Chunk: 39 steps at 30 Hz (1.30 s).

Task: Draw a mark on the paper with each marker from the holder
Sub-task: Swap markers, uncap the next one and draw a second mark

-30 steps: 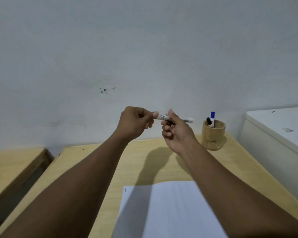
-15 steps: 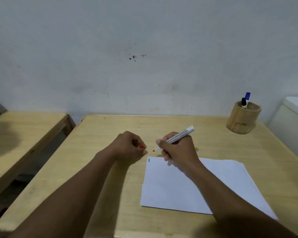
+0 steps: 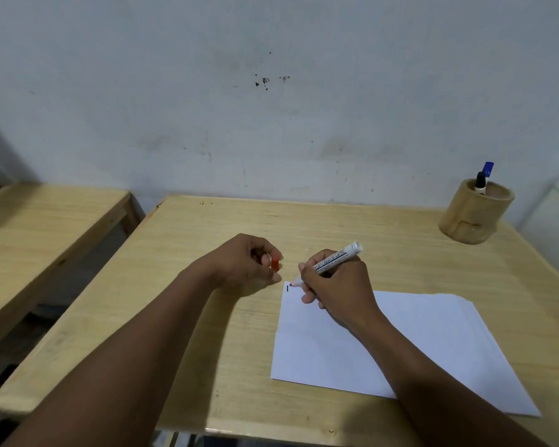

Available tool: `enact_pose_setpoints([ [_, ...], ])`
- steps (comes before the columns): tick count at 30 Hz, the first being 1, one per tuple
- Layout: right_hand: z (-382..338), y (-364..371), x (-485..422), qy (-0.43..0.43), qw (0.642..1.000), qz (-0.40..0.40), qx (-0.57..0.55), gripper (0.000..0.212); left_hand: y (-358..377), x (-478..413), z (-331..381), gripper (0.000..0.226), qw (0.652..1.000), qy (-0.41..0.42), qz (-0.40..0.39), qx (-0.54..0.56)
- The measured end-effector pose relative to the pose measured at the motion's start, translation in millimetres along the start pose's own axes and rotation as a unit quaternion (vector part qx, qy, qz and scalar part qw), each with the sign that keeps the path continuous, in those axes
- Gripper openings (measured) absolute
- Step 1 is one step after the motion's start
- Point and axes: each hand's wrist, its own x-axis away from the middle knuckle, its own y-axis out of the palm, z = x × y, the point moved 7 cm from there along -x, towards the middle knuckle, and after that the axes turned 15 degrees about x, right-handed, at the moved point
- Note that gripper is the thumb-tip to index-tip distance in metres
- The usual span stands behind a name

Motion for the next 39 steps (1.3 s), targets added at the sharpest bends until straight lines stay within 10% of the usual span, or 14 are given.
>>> enact_pose_setpoints([
  [9,3.9,-6.0,-8.3,0.057,0.993,0.010,-0.102,0.017,0.8,0.3,0.0,0.013,0.994,0.018,0.067,0.084],
  [15,6.6,-42.9,-36.8,0.195,0.896,0.035,-0.397,0.018,-3.4,-12.5,32.7,0.010,0.972,0.032,0.082,0.218],
  [39,-5.1,-252.3,-96.7,0.049,0.944,0.077,-0.317,0.018,176.3,-126.5,227.7,0.013,0.935,0.118,-0.086,0.323],
])
